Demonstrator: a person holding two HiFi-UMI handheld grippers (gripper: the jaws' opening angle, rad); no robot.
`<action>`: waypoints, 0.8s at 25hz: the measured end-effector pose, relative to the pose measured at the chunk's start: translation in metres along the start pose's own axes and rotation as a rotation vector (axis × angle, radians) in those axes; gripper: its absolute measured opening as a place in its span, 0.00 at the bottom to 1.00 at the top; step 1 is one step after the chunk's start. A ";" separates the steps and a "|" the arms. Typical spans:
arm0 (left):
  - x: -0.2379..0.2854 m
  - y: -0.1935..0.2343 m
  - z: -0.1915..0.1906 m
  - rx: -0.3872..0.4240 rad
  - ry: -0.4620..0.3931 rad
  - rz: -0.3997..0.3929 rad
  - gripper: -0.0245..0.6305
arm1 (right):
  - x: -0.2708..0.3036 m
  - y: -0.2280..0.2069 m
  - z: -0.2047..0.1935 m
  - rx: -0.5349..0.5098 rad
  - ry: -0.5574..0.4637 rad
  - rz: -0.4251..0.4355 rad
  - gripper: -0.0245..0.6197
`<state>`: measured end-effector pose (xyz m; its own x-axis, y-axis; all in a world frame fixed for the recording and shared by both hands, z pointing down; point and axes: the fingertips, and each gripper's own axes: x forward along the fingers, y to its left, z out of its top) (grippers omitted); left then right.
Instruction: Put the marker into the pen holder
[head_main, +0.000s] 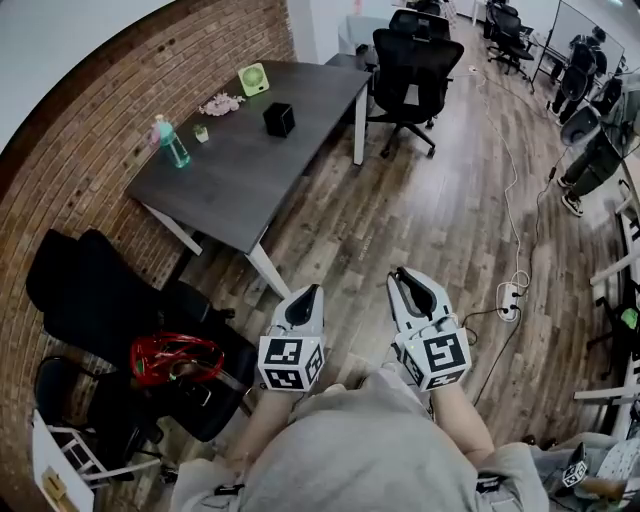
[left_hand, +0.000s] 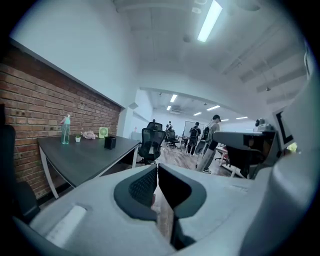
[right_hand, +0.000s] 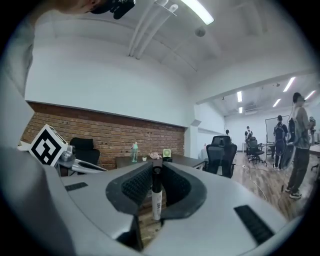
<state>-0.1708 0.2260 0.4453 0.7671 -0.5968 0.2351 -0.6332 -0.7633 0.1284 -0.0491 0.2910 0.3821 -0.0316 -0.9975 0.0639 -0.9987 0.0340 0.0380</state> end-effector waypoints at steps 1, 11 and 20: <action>-0.003 0.001 0.000 0.001 -0.001 0.000 0.07 | -0.002 0.002 0.001 0.000 -0.004 -0.003 0.13; -0.025 0.007 -0.007 0.010 0.012 -0.033 0.07 | -0.008 0.029 -0.005 0.003 0.002 -0.018 0.13; -0.039 0.022 -0.012 0.006 0.018 -0.055 0.07 | -0.008 0.049 -0.003 0.029 -0.011 -0.035 0.13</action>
<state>-0.2161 0.2352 0.4509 0.7985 -0.5496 0.2457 -0.5897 -0.7961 0.1357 -0.0978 0.3008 0.3864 0.0033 -0.9987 0.0516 -0.9999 -0.0028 0.0108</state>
